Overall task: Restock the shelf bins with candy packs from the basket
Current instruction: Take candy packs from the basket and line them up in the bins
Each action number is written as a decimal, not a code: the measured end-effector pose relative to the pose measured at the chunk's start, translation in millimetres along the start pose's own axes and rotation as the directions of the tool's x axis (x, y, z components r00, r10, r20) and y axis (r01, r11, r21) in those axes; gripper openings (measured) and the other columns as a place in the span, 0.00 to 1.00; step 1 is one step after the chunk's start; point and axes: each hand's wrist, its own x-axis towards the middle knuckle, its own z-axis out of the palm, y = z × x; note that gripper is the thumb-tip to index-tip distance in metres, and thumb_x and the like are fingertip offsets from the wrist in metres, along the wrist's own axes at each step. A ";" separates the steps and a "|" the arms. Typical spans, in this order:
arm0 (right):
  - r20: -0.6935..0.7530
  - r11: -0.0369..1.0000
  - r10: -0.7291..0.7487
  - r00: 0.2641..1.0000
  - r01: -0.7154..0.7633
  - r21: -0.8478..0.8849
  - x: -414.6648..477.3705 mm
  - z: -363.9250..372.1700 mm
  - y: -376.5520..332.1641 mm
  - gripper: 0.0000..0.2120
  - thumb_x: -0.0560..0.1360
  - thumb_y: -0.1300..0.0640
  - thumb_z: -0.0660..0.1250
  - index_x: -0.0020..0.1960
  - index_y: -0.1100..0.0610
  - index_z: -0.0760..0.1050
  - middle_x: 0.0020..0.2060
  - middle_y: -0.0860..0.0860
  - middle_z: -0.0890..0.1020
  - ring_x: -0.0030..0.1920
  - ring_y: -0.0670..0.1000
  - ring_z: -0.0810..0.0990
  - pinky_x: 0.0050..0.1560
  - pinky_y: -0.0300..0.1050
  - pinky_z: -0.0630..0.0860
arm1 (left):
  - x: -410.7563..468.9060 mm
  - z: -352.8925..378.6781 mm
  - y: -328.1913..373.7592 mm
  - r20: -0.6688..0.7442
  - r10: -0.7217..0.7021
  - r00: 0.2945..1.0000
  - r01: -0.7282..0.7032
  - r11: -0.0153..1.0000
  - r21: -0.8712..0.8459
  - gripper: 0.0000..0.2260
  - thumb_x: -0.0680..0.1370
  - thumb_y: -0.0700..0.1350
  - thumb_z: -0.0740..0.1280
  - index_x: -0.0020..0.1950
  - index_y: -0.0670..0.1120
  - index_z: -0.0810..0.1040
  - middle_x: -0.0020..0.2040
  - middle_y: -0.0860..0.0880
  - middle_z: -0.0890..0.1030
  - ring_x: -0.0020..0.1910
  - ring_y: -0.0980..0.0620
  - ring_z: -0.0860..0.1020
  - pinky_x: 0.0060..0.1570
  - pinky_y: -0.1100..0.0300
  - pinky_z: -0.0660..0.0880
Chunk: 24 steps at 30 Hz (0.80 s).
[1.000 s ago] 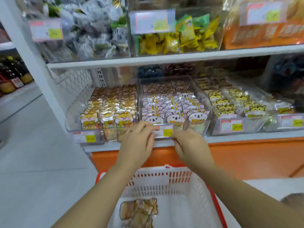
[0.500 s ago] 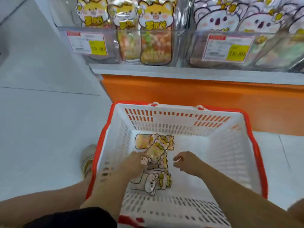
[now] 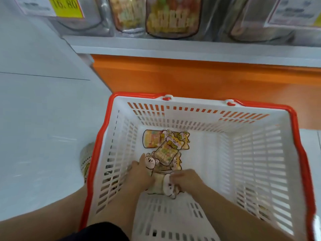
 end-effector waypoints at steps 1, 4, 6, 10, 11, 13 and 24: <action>-0.112 0.999 -0.031 0.993 0.027 -0.034 3.6 -12.2 1.4 0.08 0.73 0.60 0.69 0.44 0.65 0.84 0.37 0.63 0.82 0.34 0.50 0.76 0.33 0.38 0.70 | -0.3 -0.7 -0.9 0.005 0.022 1.000 -0.022 1.000 -0.001 0.43 0.76 0.55 0.70 0.82 0.53 0.45 0.74 0.41 0.62 0.71 0.39 0.67 0.64 0.48 0.71; -0.381 0.941 -0.152 0.912 0.015 -0.339 9.1 -60.1 4.4 0.07 0.76 0.58 0.66 0.43 0.57 0.83 0.39 0.54 0.83 0.36 0.48 0.78 0.29 0.34 0.68 | -1.6 -0.9 -2.5 -0.011 0.071 0.997 -0.071 0.997 -0.010 0.45 0.75 0.57 0.72 0.82 0.54 0.47 0.73 0.44 0.58 0.66 0.41 0.71 0.60 0.49 0.75; -0.442 0.920 -0.177 0.879 -0.012 -0.391 13.9 -86.9 10.3 0.08 0.75 0.59 0.65 0.45 0.49 0.82 0.42 0.46 0.81 0.40 0.49 0.79 0.32 0.37 0.71 | -3.0 -2.1 1.1 -0.048 0.152 0.987 -0.148 0.986 0.078 0.45 0.74 0.53 0.72 0.81 0.56 0.45 0.75 0.45 0.54 0.65 0.42 0.72 0.58 0.49 0.77; -0.449 0.933 -0.171 0.877 -0.003 -0.359 22.2 -92.2 15.7 0.10 0.74 0.59 0.64 0.39 0.46 0.76 0.40 0.45 0.78 0.40 0.53 0.79 0.40 0.46 0.79 | 1.8 -3.2 16.5 -0.034 0.359 0.933 -0.322 0.870 0.372 0.41 0.77 0.48 0.68 0.82 0.56 0.45 0.81 0.47 0.45 0.78 0.39 0.59 0.71 0.41 0.67; -0.450 0.927 -0.195 0.871 0.013 -0.375 21.7 -87.1 16.9 0.08 0.73 0.58 0.64 0.40 0.46 0.77 0.43 0.47 0.80 0.43 0.54 0.79 0.45 0.48 0.80 | 4.0 -4.1 21.8 0.001 0.371 0.929 -0.339 0.848 0.408 0.40 0.77 0.50 0.68 0.81 0.54 0.46 0.81 0.47 0.44 0.80 0.40 0.53 0.75 0.38 0.59; -0.466 0.892 -0.227 0.855 -0.011 -0.453 18.3 -74.3 18.6 0.11 0.72 0.57 0.66 0.52 0.47 0.80 0.60 0.52 0.78 0.59 0.56 0.76 0.58 0.51 0.77 | 10.4 -7.3 31.3 0.007 0.362 0.932 -0.329 0.840 0.431 0.36 0.78 0.55 0.66 0.80 0.50 0.52 0.80 0.46 0.51 0.80 0.42 0.51 0.77 0.37 0.51; 0.006 0.955 -0.182 0.983 0.179 -0.235 -2.2 -24.2 -35.0 0.17 0.79 0.53 0.66 0.66 0.56 0.72 0.62 0.54 0.78 0.59 0.52 0.77 0.58 0.47 0.74 | 37.1 -2.1 68.0 -0.129 0.103 0.986 -0.064 0.959 0.275 0.34 0.77 0.57 0.68 0.75 0.47 0.55 0.65 0.47 0.78 0.64 0.44 0.76 0.65 0.48 0.68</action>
